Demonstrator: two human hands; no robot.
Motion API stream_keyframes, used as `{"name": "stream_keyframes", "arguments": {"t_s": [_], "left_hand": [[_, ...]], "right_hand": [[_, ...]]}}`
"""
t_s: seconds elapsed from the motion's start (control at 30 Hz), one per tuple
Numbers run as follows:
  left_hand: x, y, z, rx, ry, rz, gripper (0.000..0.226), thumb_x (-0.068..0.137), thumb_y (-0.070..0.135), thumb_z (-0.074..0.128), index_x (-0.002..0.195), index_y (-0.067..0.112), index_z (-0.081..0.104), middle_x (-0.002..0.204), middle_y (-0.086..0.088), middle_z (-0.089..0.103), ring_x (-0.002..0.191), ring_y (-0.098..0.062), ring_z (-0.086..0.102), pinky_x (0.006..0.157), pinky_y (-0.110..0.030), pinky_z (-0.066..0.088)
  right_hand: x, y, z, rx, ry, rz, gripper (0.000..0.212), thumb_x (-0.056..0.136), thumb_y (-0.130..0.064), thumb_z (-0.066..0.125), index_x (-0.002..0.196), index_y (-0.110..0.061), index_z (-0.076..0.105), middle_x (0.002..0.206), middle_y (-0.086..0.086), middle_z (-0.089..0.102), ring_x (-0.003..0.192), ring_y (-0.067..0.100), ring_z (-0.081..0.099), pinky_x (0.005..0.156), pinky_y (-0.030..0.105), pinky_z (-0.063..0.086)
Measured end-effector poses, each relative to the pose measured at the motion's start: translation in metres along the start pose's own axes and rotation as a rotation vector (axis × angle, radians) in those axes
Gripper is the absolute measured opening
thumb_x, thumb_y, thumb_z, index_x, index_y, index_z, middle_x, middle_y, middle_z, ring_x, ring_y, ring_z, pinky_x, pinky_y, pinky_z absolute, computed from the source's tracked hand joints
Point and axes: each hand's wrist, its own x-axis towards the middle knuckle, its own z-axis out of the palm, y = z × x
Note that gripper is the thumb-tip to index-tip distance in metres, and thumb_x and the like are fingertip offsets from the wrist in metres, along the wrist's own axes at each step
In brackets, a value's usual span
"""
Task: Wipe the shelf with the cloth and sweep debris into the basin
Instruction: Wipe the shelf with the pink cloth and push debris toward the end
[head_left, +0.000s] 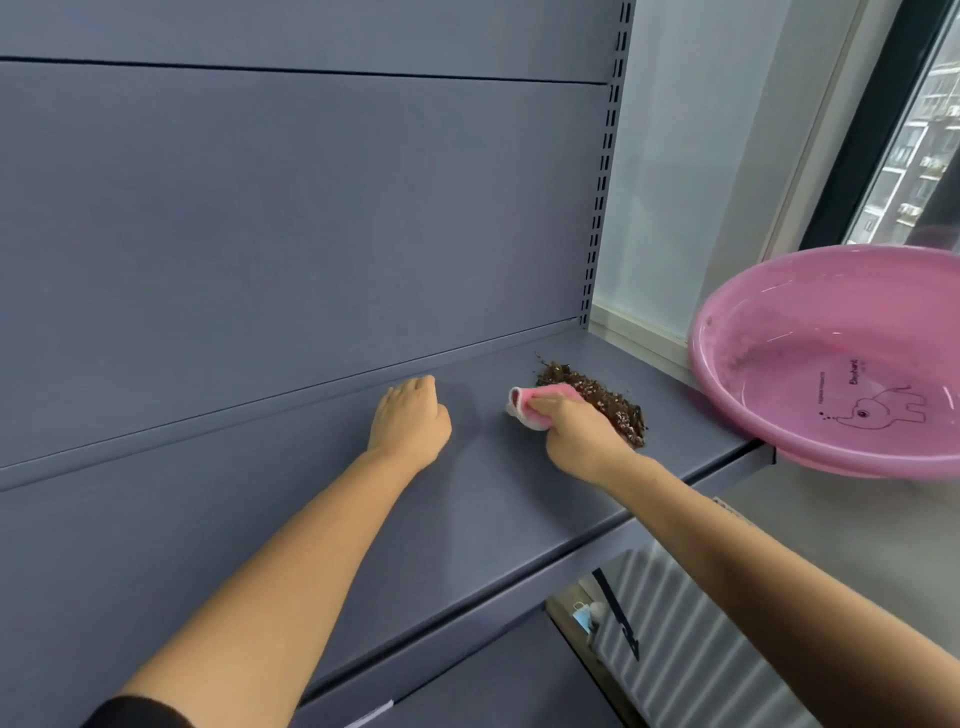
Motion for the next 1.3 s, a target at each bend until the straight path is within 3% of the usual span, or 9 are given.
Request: {"name": "stream_keyframes", "arguments": {"t_s": [0.07, 0.4, 0.73, 0.83, 0.87, 0.93, 1.07, 1.2, 1.3], "left_hand": [[0.001, -0.014, -0.005, 0.002, -0.012, -0.049, 0.040, 0.094, 0.005, 0.033, 0.132, -0.002, 0.045, 0.140, -0.017, 0.048, 0.128, -0.032, 0.045, 0.105, -0.038, 0.035], [0.012, -0.051, -0.026, -0.168, 0.027, -0.220, 0.020, 0.096, 0.007, 0.033, 0.100, 0.011, 0.052, 0.127, -0.020, 0.058, 0.108, -0.033, 0.054, 0.088, -0.036, 0.042], [0.002, -0.005, -0.004, -0.144, -0.053, -0.112, 0.040, 0.098, 0.011, 0.030, 0.134, 0.004, 0.045, 0.142, -0.015, 0.044, 0.130, -0.030, 0.045, 0.103, -0.037, 0.039], [0.000, -0.003, -0.003, -0.136, -0.047, -0.108, 0.040, 0.098, 0.011, 0.028, 0.135, 0.005, 0.044, 0.143, -0.012, 0.044, 0.127, -0.030, 0.047, 0.101, -0.037, 0.042], [-0.001, -0.004, -0.003, -0.136, -0.041, -0.113, 0.041, 0.098, 0.012, 0.028, 0.135, 0.005, 0.043, 0.143, -0.011, 0.044, 0.126, -0.030, 0.048, 0.099, -0.037, 0.042], [-0.001, -0.007, -0.004, -0.134, -0.033, -0.128, 0.041, 0.099, 0.012, 0.028, 0.136, 0.005, 0.043, 0.143, -0.010, 0.044, 0.124, -0.030, 0.050, 0.098, -0.036, 0.043], [-0.003, -0.007, 0.001, -0.123, -0.041, -0.134, 0.040, 0.098, 0.011, 0.028, 0.134, 0.003, 0.044, 0.141, -0.013, 0.046, 0.124, -0.030, 0.048, 0.099, -0.037, 0.042], [0.000, -0.008, 0.002, -0.122, -0.027, -0.154, 0.039, 0.098, 0.010, 0.030, 0.133, 0.002, 0.045, 0.140, -0.016, 0.046, 0.126, -0.033, 0.047, 0.101, -0.039, 0.041], [0.002, -0.016, -0.002, -0.112, -0.007, -0.179, 0.039, 0.097, 0.009, 0.030, 0.133, 0.002, 0.045, 0.141, -0.015, 0.045, 0.127, -0.032, 0.046, 0.102, -0.039, 0.040]], "right_hand": [[-0.007, -0.021, 0.010, 0.008, -0.030, -0.064, 0.038, 0.077, 0.016, 0.032, 0.107, 0.005, 0.053, 0.129, 0.020, 0.051, 0.123, 0.036, 0.046, 0.089, 0.028, 0.047], [-0.031, -0.100, 0.095, -0.130, -0.113, -0.564, 0.052, 0.083, 0.004, 0.045, 0.134, -0.003, 0.044, 0.144, 0.013, 0.042, 0.137, 0.031, 0.030, 0.117, 0.035, 0.021], [0.010, -0.037, 0.040, -0.260, -0.186, -0.169, 0.050, 0.083, 0.010, 0.035, 0.125, -0.011, 0.049, 0.134, 0.001, 0.050, 0.125, 0.021, 0.049, 0.104, 0.033, 0.043], [0.013, 0.008, 0.018, -0.142, -0.103, -0.107, 0.057, 0.081, 0.013, 0.031, 0.085, -0.042, 0.044, 0.100, -0.011, 0.046, 0.091, 0.013, 0.050, 0.087, 0.027, 0.042], [0.009, 0.021, 0.010, -0.076, -0.050, -0.094, 0.054, 0.082, 0.012, 0.032, 0.079, -0.042, 0.039, 0.099, -0.011, 0.042, 0.092, 0.013, 0.047, 0.089, 0.020, 0.034], [0.006, 0.036, -0.005, 0.009, 0.025, -0.098, 0.044, 0.081, 0.014, 0.033, 0.081, -0.024, 0.054, 0.103, -0.002, 0.054, 0.108, 0.026, 0.056, 0.096, 0.042, 0.045], [0.008, 0.011, -0.009, 0.050, 0.073, -0.135, 0.053, 0.083, 0.009, 0.034, 0.121, -0.018, 0.058, 0.124, 0.004, 0.061, 0.116, 0.026, 0.057, 0.089, 0.027, 0.048], [0.001, -0.034, 0.033, -0.040, -0.059, -0.293, 0.033, 0.072, 0.009, 0.032, 0.070, -0.015, 0.054, 0.075, 0.012, 0.047, 0.070, 0.030, 0.037, 0.062, 0.026, 0.039], [0.001, -0.045, 0.053, -0.087, -0.076, -0.404, 0.038, 0.073, 0.014, 0.035, 0.090, -0.006, 0.062, 0.100, 0.019, 0.059, 0.098, 0.029, 0.052, 0.091, 0.032, 0.042]]}}
